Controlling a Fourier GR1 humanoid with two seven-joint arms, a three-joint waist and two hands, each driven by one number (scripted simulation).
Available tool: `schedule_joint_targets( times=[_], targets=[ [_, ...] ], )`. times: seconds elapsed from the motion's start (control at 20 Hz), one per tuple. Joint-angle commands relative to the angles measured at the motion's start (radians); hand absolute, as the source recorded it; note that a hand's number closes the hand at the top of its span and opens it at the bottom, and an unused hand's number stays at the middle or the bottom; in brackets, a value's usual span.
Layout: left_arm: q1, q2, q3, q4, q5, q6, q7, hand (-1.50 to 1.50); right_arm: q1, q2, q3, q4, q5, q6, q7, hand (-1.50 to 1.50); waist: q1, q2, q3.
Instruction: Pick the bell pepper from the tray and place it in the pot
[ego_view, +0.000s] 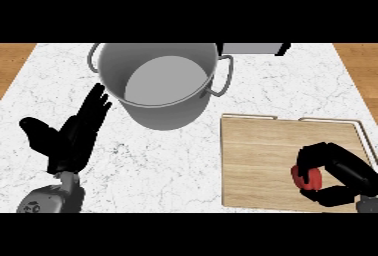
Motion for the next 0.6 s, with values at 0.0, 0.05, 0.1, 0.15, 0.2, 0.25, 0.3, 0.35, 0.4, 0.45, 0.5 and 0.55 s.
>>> schedule_joint_targets(
  times=[0.0, 0.05, 0.1, 0.15, 0.2, 0.25, 0.3, 0.35, 0.4, 0.45, 0.5, 0.55],
  targets=[
    [-0.054, 0.009, 0.065, 0.109, 0.018, -0.041, -0.06, 0.0, 0.02, 0.014, -0.015, -0.023, 0.01, 0.014, -0.025, 1.5, -0.003, 0.001, 0.0],
    [-0.018, 0.022, 0.055, 0.042, 0.016, -0.045, -0.018, 0.0, 0.033, -0.03, -0.059, -0.025, -0.031, 0.036, -0.081, 1.5, -0.002, 0.0, 0.0],
    [-0.01, 0.004, 0.033, 0.049, 0.004, -0.017, -0.031, 0.0, 0.018, 0.108, 0.001, -0.115, 0.031, 0.013, 0.289, 1.5, -0.009, -0.002, -0.002],
    [0.002, 0.0, 0.019, 0.015, 0.002, -0.008, -0.005, 0.0, 0.045, 0.179, -0.008, -0.051, 0.067, -0.05, 0.406, 1.5, -0.007, -0.005, -0.004],
    [-0.008, 0.007, 0.025, 0.029, -0.003, -0.009, -0.011, 0.0, 0.053, 0.204, -0.038, -0.036, 0.071, -0.065, 0.493, 1.5, -0.025, -0.004, -0.008],
    [0.001, 0.011, 0.029, 0.018, -0.001, -0.011, -0.017, 0.0, 0.07, 0.229, -0.065, -0.006, 0.085, -0.097, 0.562, 1.5, -0.024, -0.003, -0.01],
    [-0.001, 0.003, 0.028, 0.024, 0.0, -0.004, -0.009, 0.0, 0.093, 0.237, -0.077, 0.0, 0.098, -0.106, 0.613, 1.5, -0.047, 0.0, -0.015],
    [0.001, 0.011, 0.039, 0.023, -0.004, 0.001, -0.018, 0.0, 0.118, 0.255, -0.1, 0.013, 0.104, -0.128, 0.664, 1.5, -0.061, 0.004, -0.018],
    [-0.002, 0.012, 0.04, 0.017, -0.001, -0.001, -0.016, 0.0, 0.117, 0.281, -0.104, 0.002, 0.124, -0.149, 0.734, 1.5, -0.055, 0.0, -0.018],
    [0.008, 0.015, 0.032, 0.017, 0.0, -0.012, -0.013, 0.0, 0.102, 0.308, -0.105, -0.015, 0.146, -0.171, 0.796, 1.5, -0.04, -0.001, -0.02],
    [0.014, 0.014, 0.039, 0.02, -0.005, -0.002, -0.021, 0.0, 0.116, 0.331, -0.108, -0.039, 0.17, -0.201, 0.852, 1.5, -0.049, -0.006, -0.021],
    [0.016, 0.017, 0.039, 0.019, -0.002, -0.006, -0.012, 0.0, 0.11, 0.345, -0.112, -0.062, 0.207, -0.235, 0.914, 1.5, -0.046, -0.009, -0.021]
  ],
)
